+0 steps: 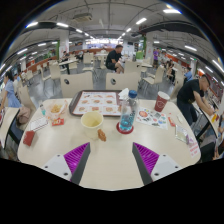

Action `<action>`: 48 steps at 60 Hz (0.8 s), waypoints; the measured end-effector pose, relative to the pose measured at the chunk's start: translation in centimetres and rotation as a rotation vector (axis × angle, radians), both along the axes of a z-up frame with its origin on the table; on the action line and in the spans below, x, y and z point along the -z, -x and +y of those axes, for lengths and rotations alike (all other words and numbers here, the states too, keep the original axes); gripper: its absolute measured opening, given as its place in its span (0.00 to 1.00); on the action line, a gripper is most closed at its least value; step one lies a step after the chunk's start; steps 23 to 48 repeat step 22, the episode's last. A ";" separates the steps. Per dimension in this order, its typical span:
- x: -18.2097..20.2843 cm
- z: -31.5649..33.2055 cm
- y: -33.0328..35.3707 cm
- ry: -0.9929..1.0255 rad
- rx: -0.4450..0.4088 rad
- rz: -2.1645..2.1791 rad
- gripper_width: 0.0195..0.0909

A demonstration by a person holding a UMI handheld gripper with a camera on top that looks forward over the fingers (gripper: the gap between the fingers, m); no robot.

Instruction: Pour water

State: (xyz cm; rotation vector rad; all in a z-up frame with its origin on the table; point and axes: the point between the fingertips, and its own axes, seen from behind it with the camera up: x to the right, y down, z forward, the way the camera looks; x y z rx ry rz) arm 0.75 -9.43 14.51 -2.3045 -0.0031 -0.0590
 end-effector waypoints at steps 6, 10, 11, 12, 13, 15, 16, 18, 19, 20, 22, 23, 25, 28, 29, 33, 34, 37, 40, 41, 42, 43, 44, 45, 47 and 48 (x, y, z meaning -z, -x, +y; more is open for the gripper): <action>-0.4 -2.5 1.4 0.002 -0.005 -0.010 0.92; -0.4 -3.6 2.1 0.007 -0.007 -0.009 0.92; -0.4 -3.8 2.3 0.009 -0.009 -0.004 0.91; -0.4 -4.0 2.5 0.008 -0.011 0.000 0.92; -0.4 -4.1 2.6 0.006 -0.013 0.000 0.91; -0.5 -4.4 2.7 0.001 -0.017 -0.007 0.92; -0.7 -4.6 2.7 0.000 -0.018 -0.012 0.92; -0.8 -4.7 2.7 0.001 -0.022 -0.019 0.92; -0.9 -4.8 2.7 -0.001 -0.025 -0.021 0.92; -1.0 -4.8 2.7 -0.005 -0.027 -0.024 0.91; -1.2 -4.8 2.6 -0.011 -0.025 -0.029 0.92; -1.2 -4.8 2.6 -0.011 -0.025 -0.029 0.92; -1.2 -4.8 2.6 -0.011 -0.025 -0.029 0.92; -1.2 -4.8 2.6 -0.011 -0.025 -0.029 0.92; -1.2 -4.8 2.6 -0.011 -0.025 -0.029 0.92; -1.2 -4.8 2.6 -0.011 -0.025 -0.029 0.92; -1.2 -4.8 2.6 -0.011 -0.025 -0.029 0.92; -1.2 -4.8 2.6 -0.011 -0.025 -0.029 0.92; -1.2 -4.8 2.6 -0.011 -0.025 -0.029 0.92; -1.2 -4.8 2.6 -0.011 -0.025 -0.029 0.92; -1.2 -4.8 2.6 -0.011 -0.025 -0.029 0.92; -1.2 -4.8 2.6 -0.011 -0.025 -0.029 0.92; -1.2 -4.8 2.6 -0.011 -0.025 -0.029 0.92; -1.2 -4.8 2.6 -0.011 -0.025 -0.029 0.92; -1.2 -4.8 2.6 -0.011 -0.025 -0.029 0.92; -1.2 -4.8 2.6 -0.011 -0.025 -0.029 0.92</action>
